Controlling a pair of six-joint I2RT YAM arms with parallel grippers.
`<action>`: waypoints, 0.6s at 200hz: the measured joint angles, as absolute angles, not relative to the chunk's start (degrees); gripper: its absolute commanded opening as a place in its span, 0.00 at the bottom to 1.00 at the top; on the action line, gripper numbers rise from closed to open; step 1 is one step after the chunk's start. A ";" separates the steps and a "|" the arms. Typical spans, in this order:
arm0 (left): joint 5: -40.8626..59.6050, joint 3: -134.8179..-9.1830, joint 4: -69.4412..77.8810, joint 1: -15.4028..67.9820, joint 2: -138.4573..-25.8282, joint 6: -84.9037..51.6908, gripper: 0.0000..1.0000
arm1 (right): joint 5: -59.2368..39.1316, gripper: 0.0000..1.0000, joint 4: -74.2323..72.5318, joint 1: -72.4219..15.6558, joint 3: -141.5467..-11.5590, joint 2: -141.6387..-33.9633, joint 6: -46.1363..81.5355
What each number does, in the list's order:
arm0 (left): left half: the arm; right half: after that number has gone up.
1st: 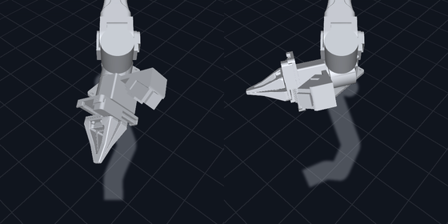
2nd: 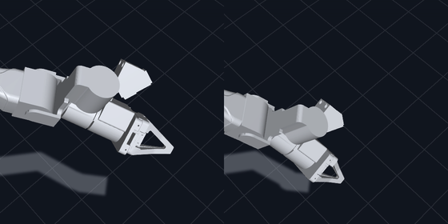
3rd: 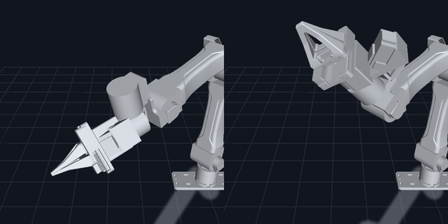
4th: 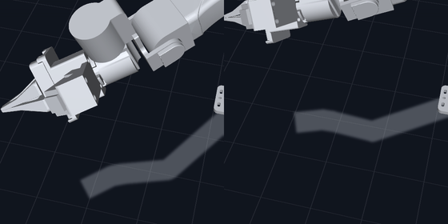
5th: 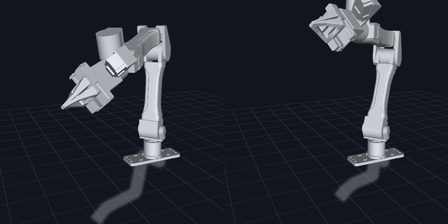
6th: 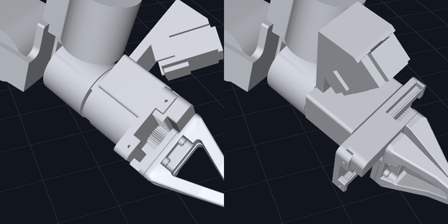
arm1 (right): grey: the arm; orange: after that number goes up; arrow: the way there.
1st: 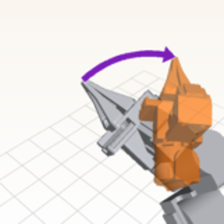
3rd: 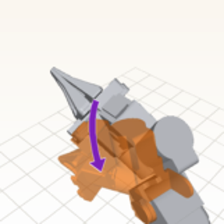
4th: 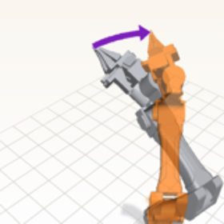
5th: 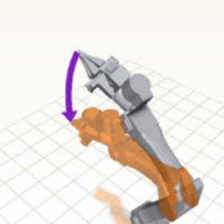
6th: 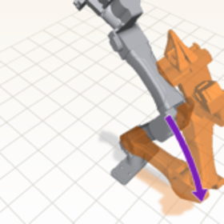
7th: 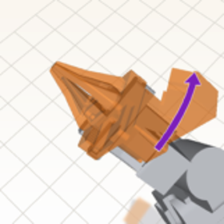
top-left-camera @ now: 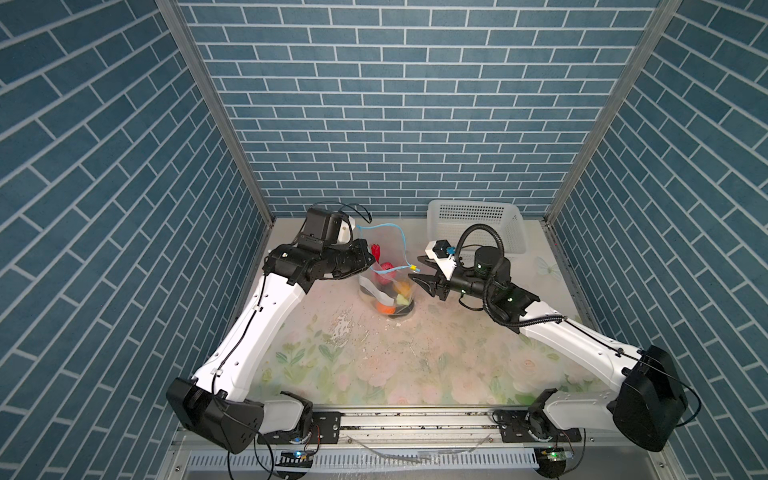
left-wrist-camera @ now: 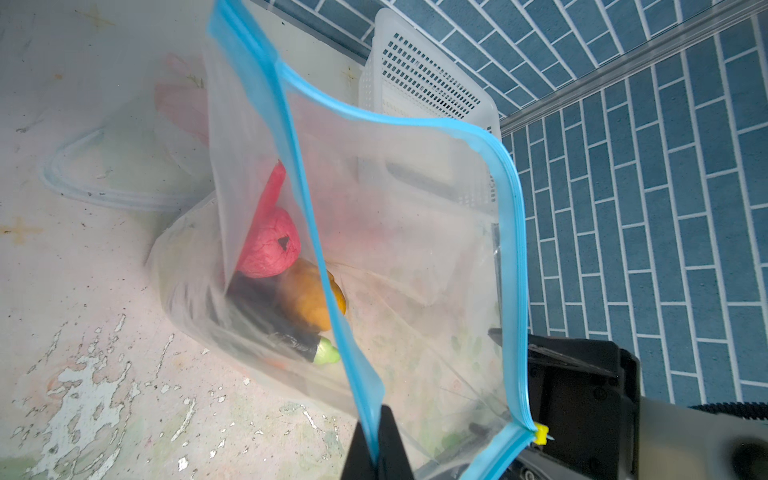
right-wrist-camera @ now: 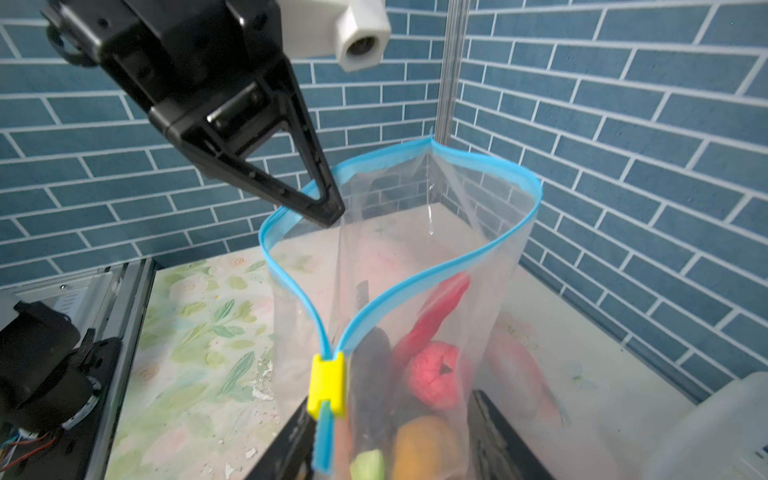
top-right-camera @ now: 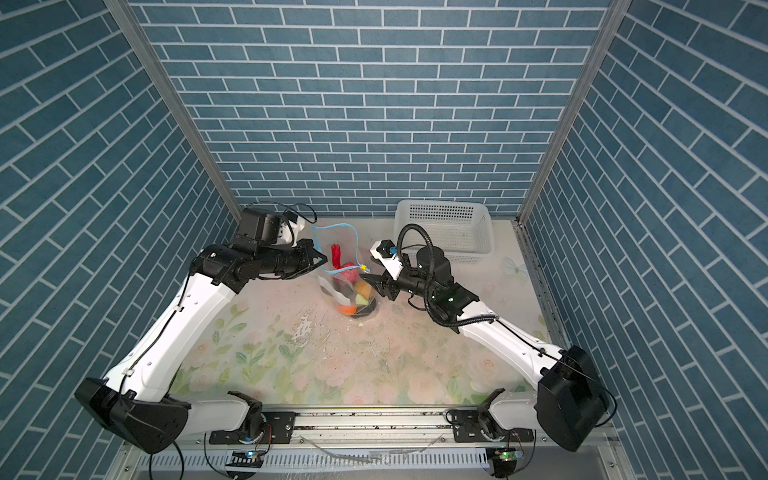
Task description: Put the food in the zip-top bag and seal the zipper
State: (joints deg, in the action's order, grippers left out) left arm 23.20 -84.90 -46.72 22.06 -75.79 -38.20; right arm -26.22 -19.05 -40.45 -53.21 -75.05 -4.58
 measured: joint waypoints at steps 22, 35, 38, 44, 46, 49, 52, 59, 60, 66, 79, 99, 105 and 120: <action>23.20 -84.84 -46.68 22.06 -75.72 -38.20 0.00 | -26.87 0.40 -22.20 -39.79 -52.07 -75.05 -3.95; 23.18 -84.79 -46.65 22.06 -75.64 -38.20 0.00 | -27.64 0.36 -23.07 -39.57 -51.94 -75.05 -3.60; 23.18 -84.79 -46.65 22.06 -75.64 -38.20 0.00 | -27.83 0.35 -23.22 -39.55 -51.94 -75.07 -3.36; 23.18 -84.79 -46.65 22.06 -75.55 -38.20 0.00 | -28.25 0.32 -23.62 -39.46 -51.94 -75.07 -3.27; 23.18 -84.79 -46.65 22.06 -75.53 -38.20 0.00 | -28.36 0.31 -23.66 -39.44 -51.94 -75.07 -3.33; 23.18 -84.79 -46.65 22.06 -75.50 -38.20 0.00 | -28.53 0.30 -23.83 -39.44 -51.94 -75.07 -3.29; 23.16 -84.79 -46.65 22.06 -75.46 -38.20 0.00 | -28.71 0.29 -23.97 -39.40 -51.94 -75.07 -3.09; 23.16 -84.79 -46.68 22.06 -75.40 -38.20 0.00 | -29.12 0.25 -24.21 -39.35 -51.94 -75.07 -3.01; 23.16 -84.79 -46.65 22.06 -75.40 -38.20 0.00 | -29.17 0.24 -24.25 -39.35 -51.94 -75.07 -3.07; 23.14 -84.79 -46.65 22.06 -75.33 -38.20 0.00 | -29.54 0.21 -24.38 -39.31 -51.94 -75.07 -2.98; 23.14 -84.79 -46.68 22.06 -75.26 -38.20 0.00 | -30.26 0.13 -24.60 -39.29 -51.94 -75.07 -2.76; 23.11 -84.79 -46.65 22.06 -75.22 -38.20 0.00 | -31.33 0.04 -24.75 -39.24 -51.94 -75.07 -2.74; 23.11 -84.79 -46.68 22.06 -75.22 -38.20 0.00 | -31.59 0.02 -24.75 -39.24 -51.94 -75.07 -2.74; 23.05 -84.79 -46.68 22.06 -75.22 -38.20 0.00 | -32.18 0.00 -24.77 -39.22 -51.94 -75.07 -2.90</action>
